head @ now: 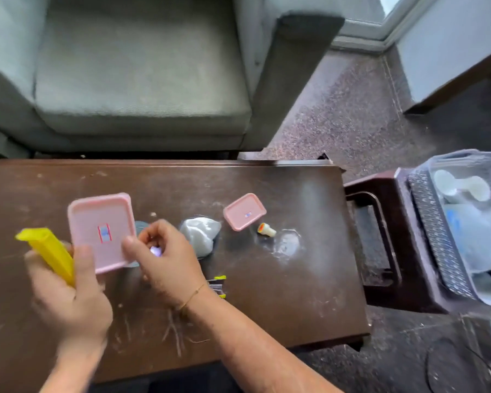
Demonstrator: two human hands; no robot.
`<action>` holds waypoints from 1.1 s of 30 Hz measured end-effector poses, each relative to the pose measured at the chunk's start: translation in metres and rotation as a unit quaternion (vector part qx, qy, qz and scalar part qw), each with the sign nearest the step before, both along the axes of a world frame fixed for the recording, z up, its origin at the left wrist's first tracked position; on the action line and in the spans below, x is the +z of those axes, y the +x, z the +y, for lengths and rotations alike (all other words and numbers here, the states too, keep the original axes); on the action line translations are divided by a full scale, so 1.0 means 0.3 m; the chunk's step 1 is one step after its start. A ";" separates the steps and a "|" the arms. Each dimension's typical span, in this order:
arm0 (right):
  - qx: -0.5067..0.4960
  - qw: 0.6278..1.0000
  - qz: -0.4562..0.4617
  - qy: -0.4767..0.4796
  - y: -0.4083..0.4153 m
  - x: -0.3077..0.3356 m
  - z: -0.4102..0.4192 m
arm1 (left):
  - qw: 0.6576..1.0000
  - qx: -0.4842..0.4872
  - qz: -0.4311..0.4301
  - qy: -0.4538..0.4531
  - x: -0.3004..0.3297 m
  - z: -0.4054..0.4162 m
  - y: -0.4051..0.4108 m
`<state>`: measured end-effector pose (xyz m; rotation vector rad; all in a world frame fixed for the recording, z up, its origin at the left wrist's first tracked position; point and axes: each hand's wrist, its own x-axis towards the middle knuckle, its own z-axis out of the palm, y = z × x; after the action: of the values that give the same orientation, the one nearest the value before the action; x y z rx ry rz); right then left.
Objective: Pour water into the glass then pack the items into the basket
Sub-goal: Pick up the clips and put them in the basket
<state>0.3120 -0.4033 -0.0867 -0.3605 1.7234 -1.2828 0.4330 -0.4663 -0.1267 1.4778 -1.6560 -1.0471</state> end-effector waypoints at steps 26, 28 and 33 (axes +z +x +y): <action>-0.448 0.882 0.114 0.092 -1.040 0.103 1.607 | 0.899 -0.385 0.062 0.197 0.208 1.528 -1.329; -0.439 0.884 0.091 0.129 -1.040 0.085 1.692 | 0.893 -0.423 0.022 0.149 0.185 1.563 -1.328; -0.330 0.901 0.026 0.281 -1.065 0.021 1.777 | 0.820 -0.550 -0.156 -0.018 0.127 1.581 -1.330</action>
<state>-0.0074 0.1297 -0.0805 0.5827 2.2620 -1.1376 0.0341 0.0079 -0.0885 0.5520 -2.8662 -1.3335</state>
